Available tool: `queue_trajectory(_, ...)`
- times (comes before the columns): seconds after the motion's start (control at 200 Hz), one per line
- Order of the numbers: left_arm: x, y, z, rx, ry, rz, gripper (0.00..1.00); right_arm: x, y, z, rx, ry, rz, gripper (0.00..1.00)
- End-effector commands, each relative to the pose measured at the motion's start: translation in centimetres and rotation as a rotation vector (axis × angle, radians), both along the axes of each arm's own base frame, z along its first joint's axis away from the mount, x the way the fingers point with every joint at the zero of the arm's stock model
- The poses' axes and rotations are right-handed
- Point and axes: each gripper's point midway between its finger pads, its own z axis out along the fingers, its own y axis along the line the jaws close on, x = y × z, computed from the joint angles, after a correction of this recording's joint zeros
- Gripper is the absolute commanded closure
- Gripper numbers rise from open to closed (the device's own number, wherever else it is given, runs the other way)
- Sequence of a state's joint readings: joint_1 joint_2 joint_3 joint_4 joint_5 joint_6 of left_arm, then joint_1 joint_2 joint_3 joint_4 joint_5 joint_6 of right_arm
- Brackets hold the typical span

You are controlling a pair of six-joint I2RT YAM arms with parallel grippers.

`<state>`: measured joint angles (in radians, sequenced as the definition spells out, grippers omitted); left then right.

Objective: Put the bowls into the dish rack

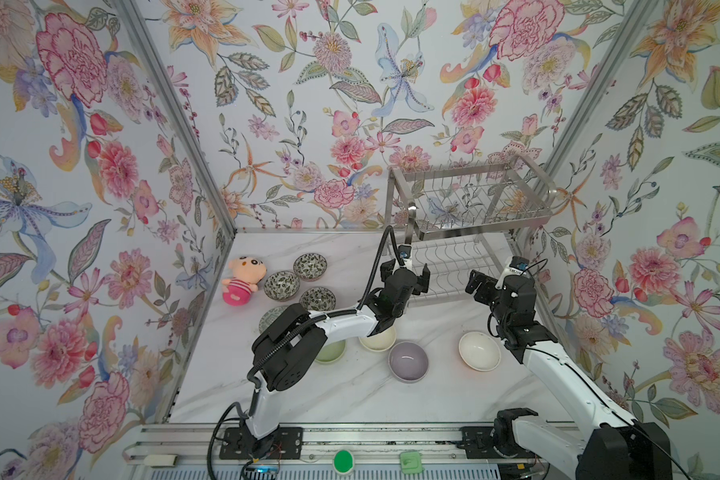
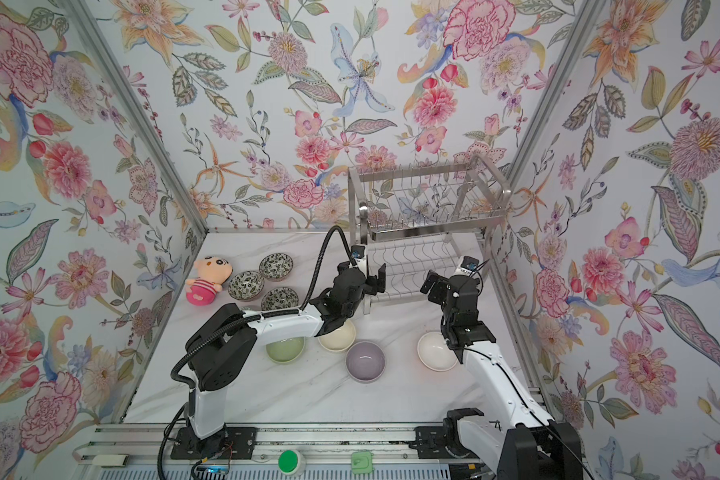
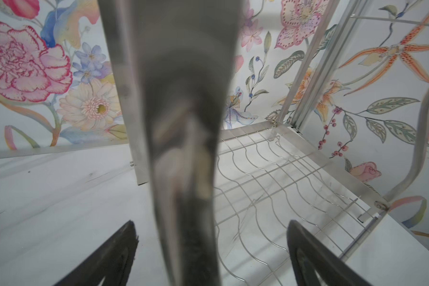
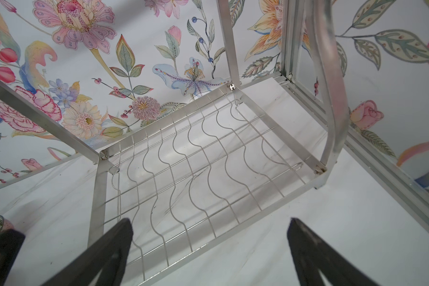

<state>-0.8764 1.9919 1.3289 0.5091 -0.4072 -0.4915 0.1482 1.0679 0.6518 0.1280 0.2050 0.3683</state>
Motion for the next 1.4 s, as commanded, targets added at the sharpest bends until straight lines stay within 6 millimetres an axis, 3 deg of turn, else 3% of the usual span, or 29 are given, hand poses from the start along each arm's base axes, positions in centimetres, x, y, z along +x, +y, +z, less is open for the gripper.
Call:
queue_trajectory(0.0,0.7,1.8,-1.0,-0.019,0.032,0.045,0.08,0.2,-0.2,0.6,-0.062,0.007,-0.008,0.01)
queue_trajectory(0.335,2.6,6.4,-1.1,-0.023,0.020,0.094,0.26,0.2,-0.7,-0.8,-0.078,0.081,-0.037,0.01)
queue_trajectory(0.566,3.7,8.9,-0.4,-0.017,-0.001,0.121,0.40,0.1,-1.1,-1.2,0.090,0.078,0.017,0.01)
queue_trajectory(0.821,4.6,12.0,-0.1,-0.032,-0.006,0.156,0.51,0.0,-2.3,-1.1,0.041,0.096,-0.026,0.00)
queue_trajectory(1.076,4.6,13.8,-0.8,-0.059,0.001,0.176,0.56,1.1,-3.1,-2.3,0.003,0.163,-0.055,0.09)
queue_trajectory(1.396,5.3,15.8,-1.4,-0.064,0.020,0.190,0.59,3.5,-2.4,-4.3,-0.001,0.186,-0.027,0.41)
